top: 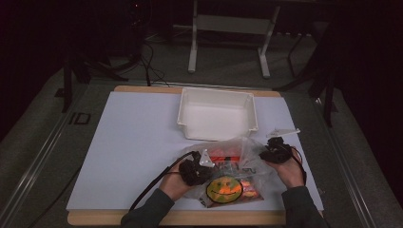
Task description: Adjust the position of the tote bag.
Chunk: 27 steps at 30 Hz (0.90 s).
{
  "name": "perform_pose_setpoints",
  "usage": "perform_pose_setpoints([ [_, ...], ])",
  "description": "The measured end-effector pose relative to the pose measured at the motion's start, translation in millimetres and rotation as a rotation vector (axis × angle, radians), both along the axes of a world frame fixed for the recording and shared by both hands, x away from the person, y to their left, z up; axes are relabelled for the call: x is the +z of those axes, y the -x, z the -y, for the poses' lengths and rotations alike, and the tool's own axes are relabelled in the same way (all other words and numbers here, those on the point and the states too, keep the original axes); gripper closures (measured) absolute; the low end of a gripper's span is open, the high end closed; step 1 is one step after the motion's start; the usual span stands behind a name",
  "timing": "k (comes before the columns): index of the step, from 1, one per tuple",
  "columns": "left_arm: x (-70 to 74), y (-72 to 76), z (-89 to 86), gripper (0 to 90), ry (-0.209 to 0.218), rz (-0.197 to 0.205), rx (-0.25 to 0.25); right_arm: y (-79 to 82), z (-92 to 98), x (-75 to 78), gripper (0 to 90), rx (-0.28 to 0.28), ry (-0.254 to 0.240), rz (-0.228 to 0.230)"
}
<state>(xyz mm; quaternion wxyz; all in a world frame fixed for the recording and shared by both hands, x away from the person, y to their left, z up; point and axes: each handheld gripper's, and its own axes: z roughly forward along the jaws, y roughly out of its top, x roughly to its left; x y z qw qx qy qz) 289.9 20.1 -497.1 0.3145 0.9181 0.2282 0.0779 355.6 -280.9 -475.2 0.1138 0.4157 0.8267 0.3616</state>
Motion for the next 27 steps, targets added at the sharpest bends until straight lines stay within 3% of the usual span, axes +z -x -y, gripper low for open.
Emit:
perform_pose_setpoints([
  [2,-3.6,1.7,-6.9,88.4,-0.014,0.0,0.001,-0.8,2.1,-0.6,81.1,-0.015,0.0,-0.001],
  [3,-5.0,2.2,-10.4,89.6,-0.021,0.002,0.007,-3.1,10.0,-1.6,82.6,-0.069,0.002,-0.008],
  [10,-9.8,-4.3,-28.8,89.6,-0.036,0.009,0.098,-7.5,34.9,0.2,83.7,-0.245,-0.023,0.006],
  [13,-9.3,-6.5,-31.3,89.5,-0.038,0.013,0.12,-7.9,38.7,-0.3,83.7,-0.272,-0.024,0.003],
  [14,-8.8,-8.6,-32.9,89.5,-0.043,0.022,0.152,-7.9,39.9,-0.8,83.2,-0.268,-0.026,-0.007],
  [16,-7.7,-9.4,-33.9,88.6,-0.037,0.021,0.157,-5.8,38.9,-1.2,77.3,-0.201,-0.004,-0.025],
  [19,-4.1,-6.3,-33.0,81.4,-0.011,0.035,0.132,2.7,37.9,4.2,68.0,-0.103,-0.011,0.002],
  [24,3.8,-2.0,-28.8,77.5,0.005,0.067,0.115,19.5,40.0,21.3,50.8,-0.002,0.01,0.049],
  [27,6.7,-2.3,-26.5,76.5,0.012,0.073,0.118,28.1,46.9,33.1,44.1,0.046,-0.029,0.074],
])
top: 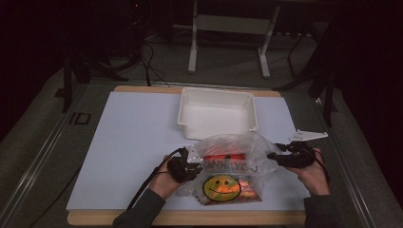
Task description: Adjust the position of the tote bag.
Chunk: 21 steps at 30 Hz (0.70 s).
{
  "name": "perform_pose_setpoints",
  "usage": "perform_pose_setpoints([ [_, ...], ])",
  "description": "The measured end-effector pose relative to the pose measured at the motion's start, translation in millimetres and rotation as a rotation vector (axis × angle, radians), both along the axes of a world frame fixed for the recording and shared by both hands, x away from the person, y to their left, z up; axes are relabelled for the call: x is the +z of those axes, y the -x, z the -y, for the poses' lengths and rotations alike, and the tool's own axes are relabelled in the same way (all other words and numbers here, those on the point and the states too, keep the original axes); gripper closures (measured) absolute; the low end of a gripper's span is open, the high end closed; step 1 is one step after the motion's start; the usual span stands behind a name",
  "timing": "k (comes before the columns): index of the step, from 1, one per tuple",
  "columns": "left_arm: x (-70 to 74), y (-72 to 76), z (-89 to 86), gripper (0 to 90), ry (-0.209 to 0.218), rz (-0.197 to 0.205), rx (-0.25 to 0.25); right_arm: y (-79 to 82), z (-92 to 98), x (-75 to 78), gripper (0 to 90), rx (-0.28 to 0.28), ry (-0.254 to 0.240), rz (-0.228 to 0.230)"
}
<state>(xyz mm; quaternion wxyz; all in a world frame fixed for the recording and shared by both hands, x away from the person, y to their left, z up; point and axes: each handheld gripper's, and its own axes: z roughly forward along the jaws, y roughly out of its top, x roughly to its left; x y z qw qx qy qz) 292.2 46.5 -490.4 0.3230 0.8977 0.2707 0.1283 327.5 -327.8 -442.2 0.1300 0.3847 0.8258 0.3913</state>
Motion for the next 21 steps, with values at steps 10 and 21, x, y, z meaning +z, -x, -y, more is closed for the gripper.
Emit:
perform_pose_setpoints([
  [10,6.4,-2.6,1.3,75.4,0.015,0.02,0.007,22.6,10.5,19.8,47.9,0.054,-0.047,0.078],
  [21,9.4,-3.9,6.1,74.7,0.031,0.029,0.003,38.2,-8.5,39.1,78.6,0.104,-0.118,0.165],
])
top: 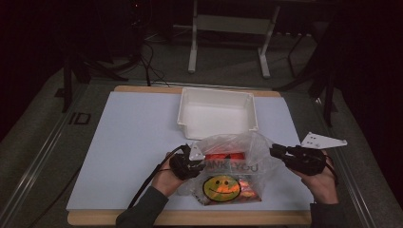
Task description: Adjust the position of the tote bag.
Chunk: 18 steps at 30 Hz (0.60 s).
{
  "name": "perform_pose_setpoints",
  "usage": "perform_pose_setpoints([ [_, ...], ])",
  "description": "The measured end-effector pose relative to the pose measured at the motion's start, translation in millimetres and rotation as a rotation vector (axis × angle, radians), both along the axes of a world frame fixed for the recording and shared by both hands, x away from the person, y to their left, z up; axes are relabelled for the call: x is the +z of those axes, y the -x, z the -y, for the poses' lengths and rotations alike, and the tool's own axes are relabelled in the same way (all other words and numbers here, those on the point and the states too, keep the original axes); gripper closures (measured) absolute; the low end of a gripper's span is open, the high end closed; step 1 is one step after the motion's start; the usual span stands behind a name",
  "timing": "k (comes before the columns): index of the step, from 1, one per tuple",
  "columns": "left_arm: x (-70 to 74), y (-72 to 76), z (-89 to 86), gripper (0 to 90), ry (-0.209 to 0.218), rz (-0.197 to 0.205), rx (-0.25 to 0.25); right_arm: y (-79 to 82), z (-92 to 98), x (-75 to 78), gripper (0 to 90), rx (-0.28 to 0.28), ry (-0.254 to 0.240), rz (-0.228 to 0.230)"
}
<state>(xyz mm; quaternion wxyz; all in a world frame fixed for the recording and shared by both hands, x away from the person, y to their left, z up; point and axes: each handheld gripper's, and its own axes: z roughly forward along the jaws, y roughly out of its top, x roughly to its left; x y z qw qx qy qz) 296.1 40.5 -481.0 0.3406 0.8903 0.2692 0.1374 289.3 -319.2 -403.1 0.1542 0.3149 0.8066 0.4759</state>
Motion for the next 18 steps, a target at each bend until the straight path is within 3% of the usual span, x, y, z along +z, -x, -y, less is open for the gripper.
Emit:
perform_pose_setpoints([
  [5,2.3,0.5,2.6,74.5,0.005,0.004,-0.008,0.2,-30.4,-1.3,85.2,0.044,0.015,0.017],
  [9,5.2,1.2,5.0,73.7,0.016,0.007,-0.015,-0.8,-58.0,-6.9,85.1,0.096,0.024,-0.008],
  [13,6.3,0.4,10.7,70.8,0.023,0.008,-0.023,-5.8,-84.5,-22.0,85.1,0.132,0.076,-0.052],
  [15,5.6,-1.3,14.2,68.8,0.017,0.007,-0.023,-11.8,-94.4,-32.7,85.0,0.12,0.122,-0.074],
  [18,2.7,-6.3,16.2,63.8,0.015,-0.01,-0.006,-23.6,-100.6,-48.2,81.0,0.047,0.187,-0.11],
])
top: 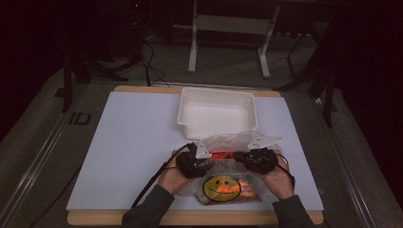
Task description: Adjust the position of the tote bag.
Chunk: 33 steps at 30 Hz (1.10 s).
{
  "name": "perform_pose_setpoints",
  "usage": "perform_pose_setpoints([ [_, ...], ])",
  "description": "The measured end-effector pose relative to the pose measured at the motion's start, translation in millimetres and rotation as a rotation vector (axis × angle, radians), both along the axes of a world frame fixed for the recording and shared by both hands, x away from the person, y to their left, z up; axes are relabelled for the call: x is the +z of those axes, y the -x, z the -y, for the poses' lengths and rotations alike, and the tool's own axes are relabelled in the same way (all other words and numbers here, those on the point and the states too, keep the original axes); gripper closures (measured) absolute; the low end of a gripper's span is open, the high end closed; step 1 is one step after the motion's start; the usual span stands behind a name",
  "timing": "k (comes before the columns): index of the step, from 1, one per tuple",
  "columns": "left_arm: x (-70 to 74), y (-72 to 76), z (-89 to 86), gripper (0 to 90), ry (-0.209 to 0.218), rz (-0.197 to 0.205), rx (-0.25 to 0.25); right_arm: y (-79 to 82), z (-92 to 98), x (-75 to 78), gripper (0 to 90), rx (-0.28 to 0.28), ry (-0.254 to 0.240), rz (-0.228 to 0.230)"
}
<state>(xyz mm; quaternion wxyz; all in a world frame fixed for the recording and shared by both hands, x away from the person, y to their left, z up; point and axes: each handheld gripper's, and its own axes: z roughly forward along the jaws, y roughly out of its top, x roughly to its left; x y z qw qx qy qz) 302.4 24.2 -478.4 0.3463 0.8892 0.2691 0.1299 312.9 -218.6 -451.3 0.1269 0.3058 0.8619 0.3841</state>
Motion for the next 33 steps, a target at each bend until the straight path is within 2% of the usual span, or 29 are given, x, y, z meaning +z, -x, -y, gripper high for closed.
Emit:
perform_pose_setpoints([
  [1,0.0,0.0,0.0,60.5,0.0,0.0,0.0,0.0,0.0,0.0,81.0,0.0,0.0,0.0],
  [2,-2.4,-3.4,-0.6,60.5,0.009,-0.037,-0.018,-3.9,0.5,-4.1,77.7,-0.028,0.018,-0.005],
  [3,-3.4,-4.2,-1.0,52.0,0.015,-0.05,-0.022,-9.1,3.1,-9.4,68.2,-0.05,0.02,-0.036],
  [5,-5.1,-6.2,-2.5,44.7,0.024,-0.063,-0.025,-11.2,6.6,-12.4,58.8,-0.041,-0.002,-0.082],
  [7,-6.2,-9.5,-5.5,41.8,0.062,-0.091,-0.028,-10.6,9.5,-14.4,52.5,-0.013,-0.007,-0.115],
  [11,-10.0,-14.8,-5.5,37.6,0.084,-0.143,-0.043,-9.3,15.3,-18.8,48.5,0.014,-0.022,-0.182],
  [14,-14.7,-16.4,-3.1,37.5,0.064,-0.162,-0.058,-10.3,18.5,-21.2,48.3,0.023,-0.041,-0.205],
  [15,-15.6,-16.5,-2.9,41.0,0.056,-0.165,-0.063,-10.1,21.0,-23.1,51.0,0.03,-0.06,-0.228],
  [19,-15.0,-12.0,-3.0,59.0,0.045,-0.155,-0.081,-5.6,25.7,-23.5,62.7,0.056,-0.075,-0.239],
  [22,-11.5,-6.1,-3.8,72.9,0.042,-0.139,-0.106,0.1,28.7,-23.1,72.8,0.072,-0.067,-0.241],
  [27,-6.2,4.4,-8.4,86.8,0.054,-0.112,-0.112,11.4,32.9,-20.4,85.5,0.085,-0.058,-0.222],
  [30,-3.1,9.1,-11.7,87.2,0.053,-0.088,-0.103,18.5,35.3,-19.7,87.6,0.102,-0.064,-0.221],
  [31,-3.1,9.1,-11.7,84.3,0.053,-0.088,-0.103,18.5,35.3,-19.7,87.6,0.102,-0.064,-0.221],
  [32,0.1,9.3,-12.1,84.3,0.055,-0.071,-0.088,20.9,35.5,-19.6,87.8,0.107,-0.068,-0.219],
  [33,1.6,9.1,-11.8,76.5,0.063,-0.066,-0.086,24.3,35.3,-19.5,87.7,0.12,-0.069,-0.215],
])
